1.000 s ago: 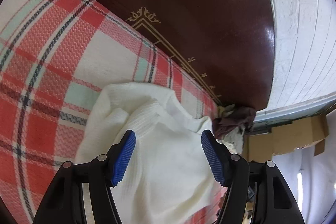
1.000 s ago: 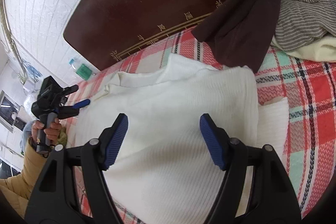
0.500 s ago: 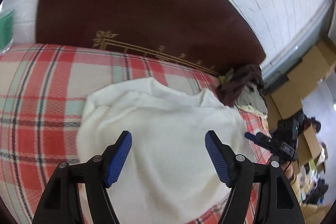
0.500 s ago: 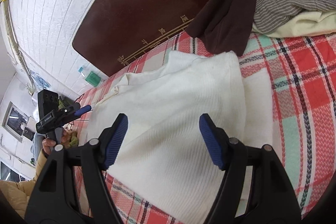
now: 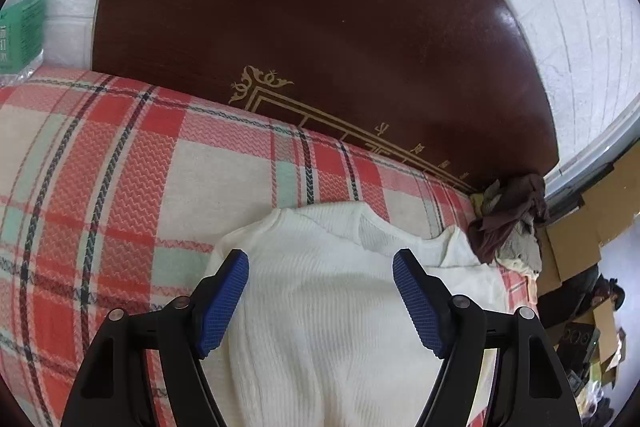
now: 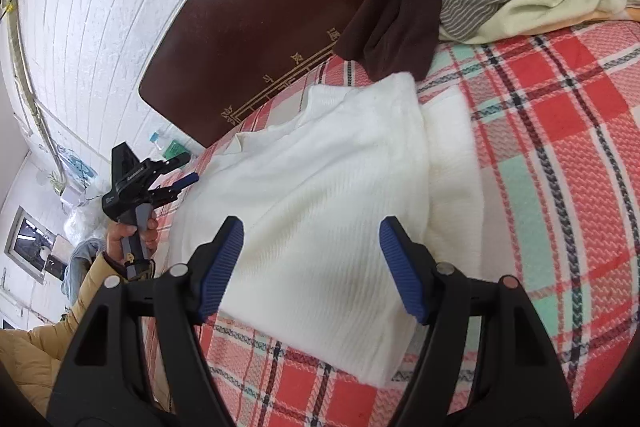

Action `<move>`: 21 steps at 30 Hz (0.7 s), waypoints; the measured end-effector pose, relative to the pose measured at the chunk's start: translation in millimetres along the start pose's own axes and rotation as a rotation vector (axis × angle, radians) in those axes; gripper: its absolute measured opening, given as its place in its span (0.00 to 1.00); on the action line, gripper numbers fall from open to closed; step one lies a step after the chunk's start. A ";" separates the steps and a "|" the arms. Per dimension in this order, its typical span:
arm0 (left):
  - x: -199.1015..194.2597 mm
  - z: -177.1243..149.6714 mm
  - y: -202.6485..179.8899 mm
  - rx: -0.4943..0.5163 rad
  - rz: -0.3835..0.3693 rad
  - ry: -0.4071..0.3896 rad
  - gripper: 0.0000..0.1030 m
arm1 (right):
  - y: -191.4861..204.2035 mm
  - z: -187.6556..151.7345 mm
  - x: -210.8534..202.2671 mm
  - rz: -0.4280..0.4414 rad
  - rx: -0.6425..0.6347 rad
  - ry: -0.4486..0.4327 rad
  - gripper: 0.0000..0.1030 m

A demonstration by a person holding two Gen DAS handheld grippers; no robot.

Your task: Fold clothes

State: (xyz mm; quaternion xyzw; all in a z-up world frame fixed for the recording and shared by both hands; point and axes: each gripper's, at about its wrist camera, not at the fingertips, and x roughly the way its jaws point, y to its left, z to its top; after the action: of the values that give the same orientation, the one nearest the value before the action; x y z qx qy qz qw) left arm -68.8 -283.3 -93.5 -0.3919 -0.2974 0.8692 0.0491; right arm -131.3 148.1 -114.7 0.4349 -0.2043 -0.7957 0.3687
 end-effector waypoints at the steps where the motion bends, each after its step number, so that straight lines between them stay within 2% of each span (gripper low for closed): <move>1: -6.9 -6.9 -8.2 0.037 -0.012 -0.006 0.74 | -2.2 -0.3 -4.9 -0.007 0.006 -0.011 0.70; 5: -30.4 -51.7 -59.5 0.260 -0.050 0.004 0.76 | -14.0 -0.9 -22.9 -0.044 0.031 -0.049 0.71; 8: -35.5 -99.6 -110.1 0.459 -0.106 0.050 0.78 | -24.5 0.2 -32.4 -0.067 0.058 -0.069 0.76; 11: -29.0 -141.7 -148.5 0.579 -0.165 0.085 0.78 | -36.4 1.4 -35.0 -0.100 0.080 -0.072 0.77; 16: -0.3 -189.1 -196.2 0.748 -0.130 0.148 0.78 | -49.7 3.6 -23.4 -0.099 0.101 -0.032 0.77; 21: 26.2 -217.9 -223.5 0.863 -0.052 0.156 0.78 | -54.6 12.6 -6.9 -0.078 0.089 -0.006 0.77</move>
State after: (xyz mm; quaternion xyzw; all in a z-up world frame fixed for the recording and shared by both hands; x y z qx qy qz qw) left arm 34.9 12.3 -98.9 -0.3924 0.0879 0.8801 0.2525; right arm -161.8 188.6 -139.4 0.4562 -0.2237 -0.8008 0.3171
